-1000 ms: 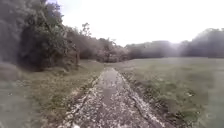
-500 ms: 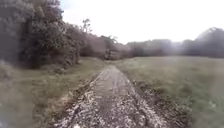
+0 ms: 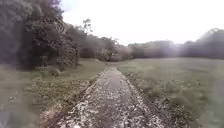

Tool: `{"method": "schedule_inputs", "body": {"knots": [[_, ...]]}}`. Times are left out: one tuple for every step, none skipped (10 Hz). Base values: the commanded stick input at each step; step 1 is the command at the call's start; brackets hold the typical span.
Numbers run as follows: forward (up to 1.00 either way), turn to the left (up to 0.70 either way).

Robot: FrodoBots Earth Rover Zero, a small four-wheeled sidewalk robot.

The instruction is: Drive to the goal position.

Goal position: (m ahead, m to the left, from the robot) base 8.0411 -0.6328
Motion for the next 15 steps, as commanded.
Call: {"method": "schedule_inputs", "body": {"knots": [[0.85,0.00],[0.85,0.00],[0.85,0.00],[0.85,0.00],[0.85,0.00],[0.85,0.00],[0.85,-0.01],[0.85,-0.19],[0.85,-0.25],[0.85,-0.06],[0.85,-0.02],[0.85,0.00],[0.85,0.00],[0.85,0.00],[0.85,0.00]]}}
